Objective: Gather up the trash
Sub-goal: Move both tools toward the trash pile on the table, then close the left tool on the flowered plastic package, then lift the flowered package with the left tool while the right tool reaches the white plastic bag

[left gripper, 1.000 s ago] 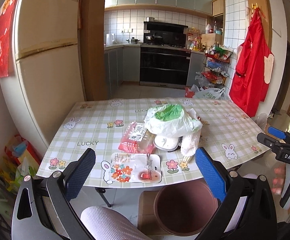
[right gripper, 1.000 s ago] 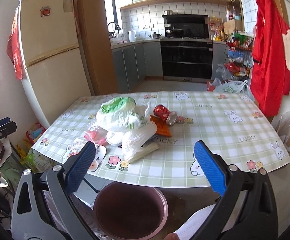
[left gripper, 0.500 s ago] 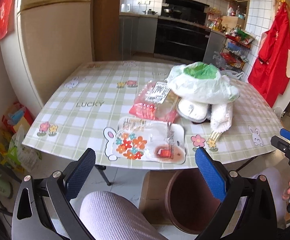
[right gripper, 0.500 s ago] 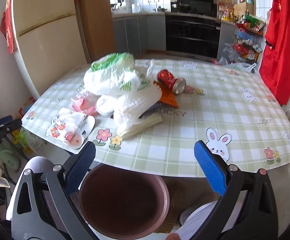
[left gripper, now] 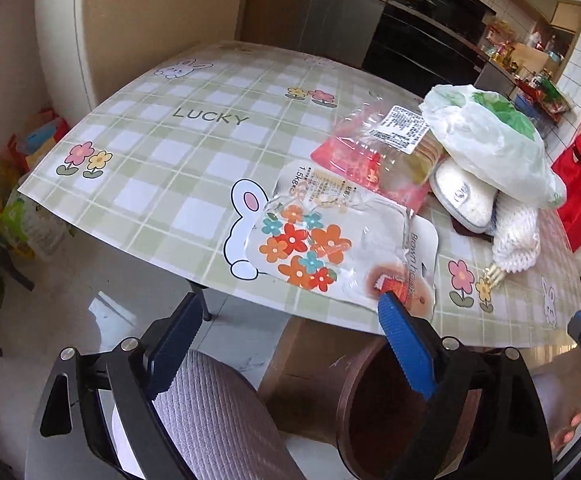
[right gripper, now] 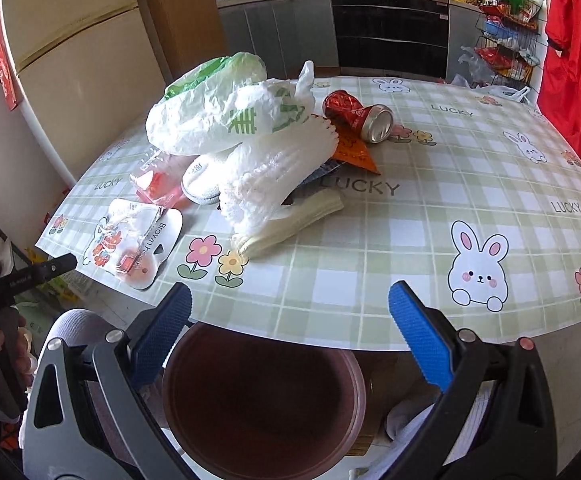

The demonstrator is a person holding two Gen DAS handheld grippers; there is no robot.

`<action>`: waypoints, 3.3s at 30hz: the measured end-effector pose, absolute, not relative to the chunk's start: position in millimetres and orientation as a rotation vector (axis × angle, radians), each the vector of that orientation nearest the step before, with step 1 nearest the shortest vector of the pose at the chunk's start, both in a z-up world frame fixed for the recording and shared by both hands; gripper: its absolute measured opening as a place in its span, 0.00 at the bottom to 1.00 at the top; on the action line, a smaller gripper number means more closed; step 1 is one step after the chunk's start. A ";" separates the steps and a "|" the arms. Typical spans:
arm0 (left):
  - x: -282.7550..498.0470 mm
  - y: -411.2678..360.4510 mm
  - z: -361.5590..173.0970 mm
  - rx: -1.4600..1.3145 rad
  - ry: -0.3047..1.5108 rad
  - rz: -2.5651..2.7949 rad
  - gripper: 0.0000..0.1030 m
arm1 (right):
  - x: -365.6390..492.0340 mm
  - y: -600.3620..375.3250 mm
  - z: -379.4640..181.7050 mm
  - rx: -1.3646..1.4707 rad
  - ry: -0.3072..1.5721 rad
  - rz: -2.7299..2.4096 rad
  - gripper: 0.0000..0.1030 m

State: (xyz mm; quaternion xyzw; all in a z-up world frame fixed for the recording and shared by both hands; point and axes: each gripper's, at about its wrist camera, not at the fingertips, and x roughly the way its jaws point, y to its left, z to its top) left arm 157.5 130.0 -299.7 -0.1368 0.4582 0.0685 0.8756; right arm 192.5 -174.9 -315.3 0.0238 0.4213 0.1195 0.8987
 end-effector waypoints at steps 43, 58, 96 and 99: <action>215.6 144.7 -313.6 -0.307 0.920 0.065 0.57 | 198.4 -174.0 -321.3 0.069 0.888 0.275 0.95; 230.8 144.6 -329.2 -0.293 0.915 0.007 0.27 | 202.1 -171.2 -323.6 0.063 0.908 0.276 0.95; 218.7 158.6 -283.8 -0.303 0.817 0.001 0.00 | 286.6 -117.5 -280.9 -0.324 0.704 0.277 0.94; 214.6 164.9 -294.2 -0.376 0.889 0.001 0.00 | 288.2 -112.5 -275.8 -0.319 0.697 0.302 0.94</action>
